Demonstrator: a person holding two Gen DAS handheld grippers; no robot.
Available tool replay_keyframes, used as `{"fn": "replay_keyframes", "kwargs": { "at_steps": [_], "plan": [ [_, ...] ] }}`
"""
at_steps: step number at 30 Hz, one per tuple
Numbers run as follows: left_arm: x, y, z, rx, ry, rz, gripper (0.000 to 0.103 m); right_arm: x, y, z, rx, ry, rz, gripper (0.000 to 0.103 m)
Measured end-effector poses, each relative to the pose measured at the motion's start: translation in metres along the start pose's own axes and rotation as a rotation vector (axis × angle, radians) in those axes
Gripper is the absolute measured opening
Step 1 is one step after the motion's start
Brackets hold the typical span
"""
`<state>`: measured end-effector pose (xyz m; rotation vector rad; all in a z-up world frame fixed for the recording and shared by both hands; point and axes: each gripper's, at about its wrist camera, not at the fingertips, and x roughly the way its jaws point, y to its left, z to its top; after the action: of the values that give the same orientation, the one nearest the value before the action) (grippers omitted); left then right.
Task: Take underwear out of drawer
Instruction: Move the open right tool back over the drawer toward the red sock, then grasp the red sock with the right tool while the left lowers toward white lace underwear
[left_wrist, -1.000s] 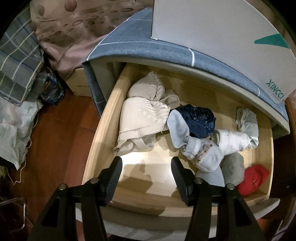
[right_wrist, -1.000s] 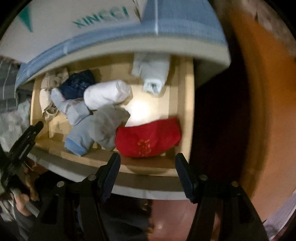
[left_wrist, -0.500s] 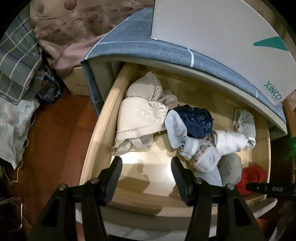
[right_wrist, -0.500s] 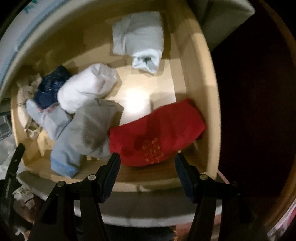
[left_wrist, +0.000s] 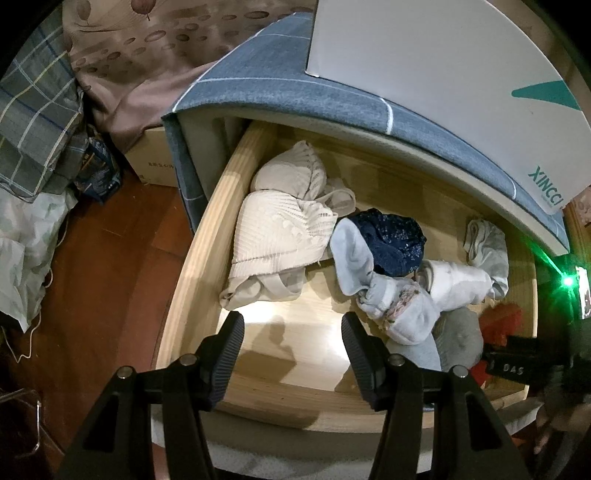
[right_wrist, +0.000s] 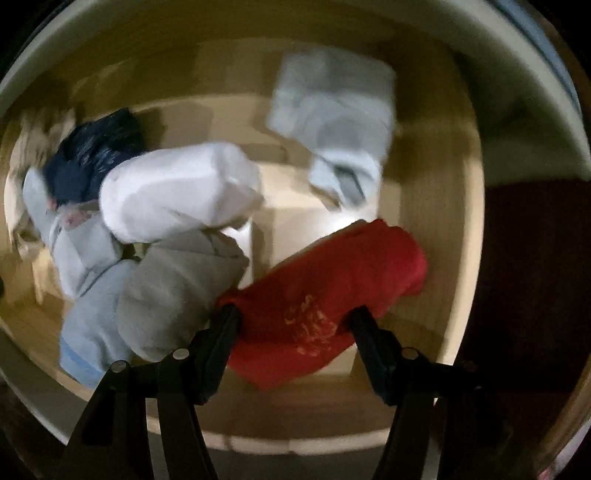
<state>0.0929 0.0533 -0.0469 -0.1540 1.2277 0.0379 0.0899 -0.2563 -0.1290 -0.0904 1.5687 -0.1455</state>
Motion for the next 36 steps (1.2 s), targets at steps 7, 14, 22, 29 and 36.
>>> {"fn": "replay_keyframes", "kwargs": {
  "at_steps": [7, 14, 22, 29, 36],
  "plan": [
    [0.000, 0.002, 0.000, -0.005, 0.002, -0.003, 0.056, -0.004, 0.000, 0.011, 0.028, -0.024, -0.002, 0.061],
    [-0.001, 0.002, 0.000, -0.008, -0.002, -0.011, 0.056, -0.013, -0.026, 0.006, 0.156, 0.006, 0.044, 0.061],
    [-0.002, 0.011, 0.002, -0.051, -0.007, -0.051, 0.056, 0.018, -0.030, 0.011, 0.240, 0.044, 0.063, 0.061],
    [0.002, 0.020, 0.012, 0.001, 0.042, -0.109, 0.056, 0.035, -0.020, 0.010, 0.178, 0.037, 0.031, 0.063],
    [-0.005, 0.030, 0.026, 0.071, 0.017, -0.078, 0.056, 0.044, -0.005, 0.015, 0.050, 0.057, -0.016, 0.054]
  ]
}}
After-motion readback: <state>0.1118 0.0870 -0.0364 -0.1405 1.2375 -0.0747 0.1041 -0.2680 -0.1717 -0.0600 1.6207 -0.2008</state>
